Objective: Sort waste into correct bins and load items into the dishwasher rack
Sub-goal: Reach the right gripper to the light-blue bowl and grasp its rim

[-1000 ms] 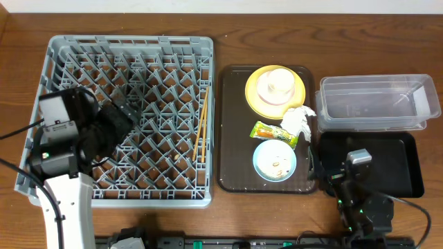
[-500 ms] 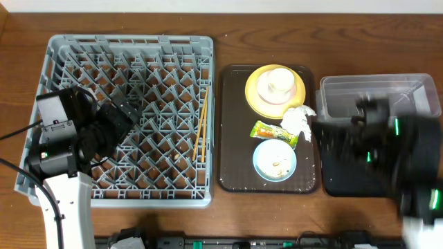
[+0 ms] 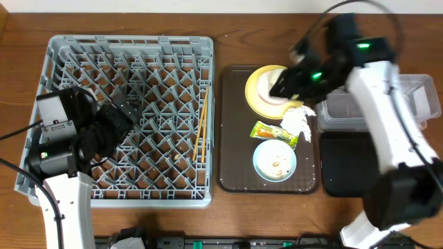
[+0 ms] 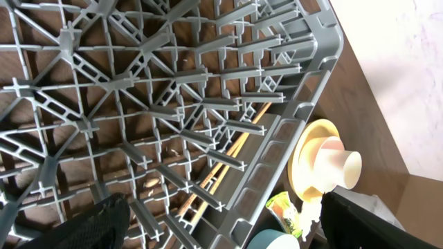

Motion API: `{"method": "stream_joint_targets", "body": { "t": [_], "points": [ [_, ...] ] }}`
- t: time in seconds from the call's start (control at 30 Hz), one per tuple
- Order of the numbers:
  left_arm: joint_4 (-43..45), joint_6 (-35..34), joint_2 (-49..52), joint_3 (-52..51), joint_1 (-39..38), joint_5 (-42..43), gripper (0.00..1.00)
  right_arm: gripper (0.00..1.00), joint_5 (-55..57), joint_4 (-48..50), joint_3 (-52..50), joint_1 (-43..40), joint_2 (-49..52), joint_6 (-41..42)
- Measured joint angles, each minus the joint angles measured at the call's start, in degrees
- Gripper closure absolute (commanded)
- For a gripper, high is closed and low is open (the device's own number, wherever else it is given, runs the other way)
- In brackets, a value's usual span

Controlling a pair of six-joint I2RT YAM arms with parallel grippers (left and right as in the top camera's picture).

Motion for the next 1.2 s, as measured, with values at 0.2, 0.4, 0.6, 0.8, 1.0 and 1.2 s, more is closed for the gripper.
{"method": "stream_joint_targets", "body": {
  "t": [0.2,0.4,0.6,0.8,1.0,1.2],
  "points": [
    [0.00,0.00,0.00,0.00,0.00,0.00,0.10,0.41,14.49,-2.60,-8.26,13.20,-0.26,4.37],
    [0.00,0.00,0.00,0.00,0.00,0.00,0.10,0.41,23.56,1.31,-20.96,23.61,-1.92,12.13],
    [0.00,0.00,0.00,0.00,0.00,0.00,0.10,0.44,27.47,11.93,-30.08,30.80,-2.23,14.21],
    [-0.02,0.00,0.00,0.00,0.00,0.00,0.10,0.65,33.83,13.31,-30.93,34.29,-2.25,16.76],
    [0.00,0.00,0.00,0.00,0.00,0.00,0.10,0.78,36.79,14.14,-32.39,34.38,-2.45,17.86],
    [0.00,0.00,0.00,0.00,0.00,0.00,0.09,0.99,37.92,16.50,-35.63,34.67,-2.45,17.70]
  ]
}}
